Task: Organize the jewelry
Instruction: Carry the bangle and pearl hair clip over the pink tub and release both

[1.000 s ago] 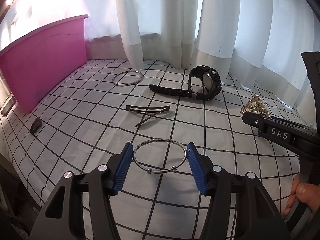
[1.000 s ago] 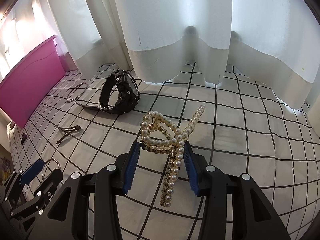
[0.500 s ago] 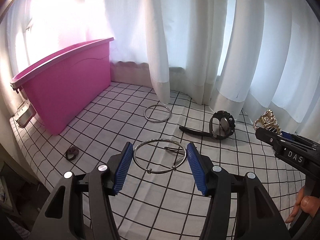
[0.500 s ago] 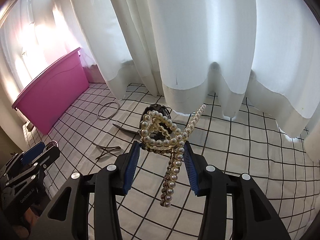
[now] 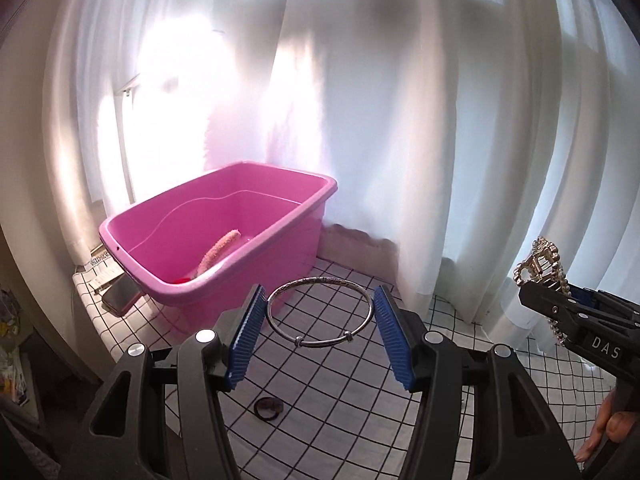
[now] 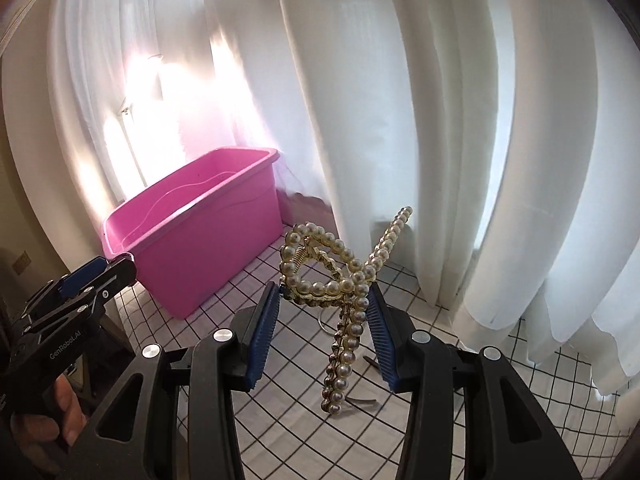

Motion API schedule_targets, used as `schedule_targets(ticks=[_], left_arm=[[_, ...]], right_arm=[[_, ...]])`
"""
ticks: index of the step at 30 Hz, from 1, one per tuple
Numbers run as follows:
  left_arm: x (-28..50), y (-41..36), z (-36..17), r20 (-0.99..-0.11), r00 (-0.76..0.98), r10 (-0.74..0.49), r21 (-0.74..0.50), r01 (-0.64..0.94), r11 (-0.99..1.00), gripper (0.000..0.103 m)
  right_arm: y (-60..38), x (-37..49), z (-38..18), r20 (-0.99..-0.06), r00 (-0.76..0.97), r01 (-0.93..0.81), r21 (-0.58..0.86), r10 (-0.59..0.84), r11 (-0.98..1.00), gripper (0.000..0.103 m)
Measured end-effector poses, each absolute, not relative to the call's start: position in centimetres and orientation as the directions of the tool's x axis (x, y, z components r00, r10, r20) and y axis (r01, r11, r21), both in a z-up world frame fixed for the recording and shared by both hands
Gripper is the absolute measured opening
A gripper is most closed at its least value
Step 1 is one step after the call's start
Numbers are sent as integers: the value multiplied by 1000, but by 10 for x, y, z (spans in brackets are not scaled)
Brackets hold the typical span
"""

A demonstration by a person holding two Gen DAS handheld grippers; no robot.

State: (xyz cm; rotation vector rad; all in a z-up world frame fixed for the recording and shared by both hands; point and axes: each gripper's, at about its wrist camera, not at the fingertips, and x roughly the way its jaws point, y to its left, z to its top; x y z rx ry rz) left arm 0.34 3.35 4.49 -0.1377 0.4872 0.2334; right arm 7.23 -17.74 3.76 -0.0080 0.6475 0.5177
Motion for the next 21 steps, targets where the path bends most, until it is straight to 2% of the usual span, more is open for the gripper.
schedule_targets(ticks=[7, 12, 21], left_arm=[[31, 132, 77, -453, 864, 222, -87, -290, 953, 54], [60, 199, 81, -472, 849, 238, -91, -315, 945, 54], [105, 276, 57, -551, 802, 229, -113, -344, 932, 54]], right_arm=[[-72, 107, 77, -528, 643, -564, 163, 555, 809, 43], [5, 137, 89, -526, 597, -624, 169, 606, 763, 43], [107, 190, 80, -604, 509, -673, 165, 613, 721, 43]])
